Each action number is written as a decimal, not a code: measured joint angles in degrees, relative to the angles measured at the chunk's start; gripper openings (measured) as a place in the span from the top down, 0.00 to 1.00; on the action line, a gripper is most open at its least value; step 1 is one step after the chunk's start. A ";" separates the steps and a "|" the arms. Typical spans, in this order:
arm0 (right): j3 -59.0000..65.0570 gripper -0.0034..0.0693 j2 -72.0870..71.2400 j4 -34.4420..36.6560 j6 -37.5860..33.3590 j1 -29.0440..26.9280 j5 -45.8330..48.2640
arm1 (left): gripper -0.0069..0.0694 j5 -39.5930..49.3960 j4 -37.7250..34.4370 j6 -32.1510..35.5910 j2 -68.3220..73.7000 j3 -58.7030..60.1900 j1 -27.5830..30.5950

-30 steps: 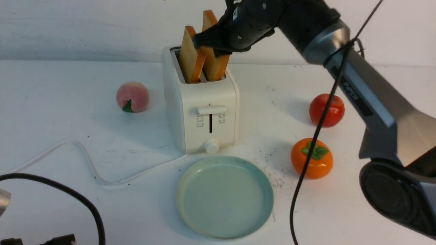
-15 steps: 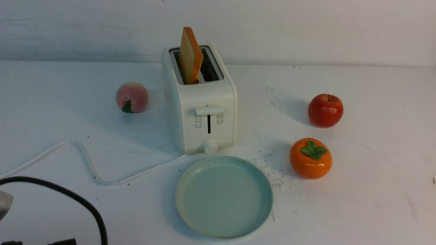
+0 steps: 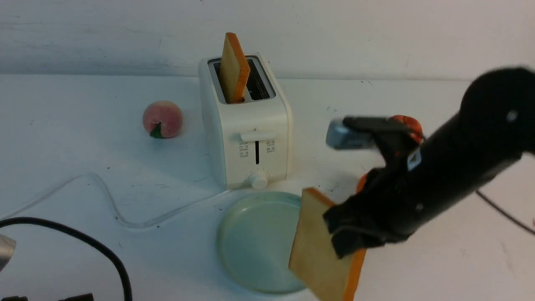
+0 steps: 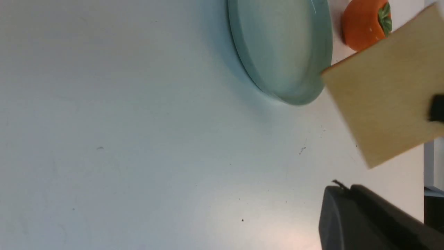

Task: Take toasted bread from bread machine on white table place on plate.
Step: 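Place the held slice of bread on top of the slice on the plate with the right gripper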

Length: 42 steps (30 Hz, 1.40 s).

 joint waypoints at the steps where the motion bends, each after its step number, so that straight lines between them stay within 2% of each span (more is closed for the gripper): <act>1: 2.30 0.80 0.66 3.19 -2.43 0.00 -3.47 | 0.90 0.00 0.00 0.00 0.00 0.00 0.00; 11: 3.69 0.80 1.20 24.39 -21.29 0.00 -12.35 | 0.90 0.05 0.00 0.00 0.00 0.00 0.00; 16: 3.57 0.80 2.28 32.51 -32.18 0.00 -15.96 | 0.90 0.10 0.00 0.00 0.00 0.00 0.00; 20: 3.52 0.80 4.69 36.86 -36.26 0.00 -18.06 | 0.90 0.10 0.00 0.00 0.00 0.00 0.00; 27: 3.52 0.80 10.31 40.39 -37.75 0.00 -19.14 | 0.89 0.15 2.29 0.00 0.00 0.00 0.00; 37: 3.14 0.79 14.38 41.29 -37.84 -0.06 -20.49 | 0.88 0.15 4.56 0.00 0.00 0.00 0.00; 39: 3.14 0.78 14.37 41.01 -37.84 -0.06 -20.74 | 0.88 0.15 4.68 0.00 0.00 0.00 0.00; 42: 3.14 0.69 14.39 39.81 -37.84 -0.06 -22.50 | 0.87 0.15 4.72 0.00 0.00 0.00 0.00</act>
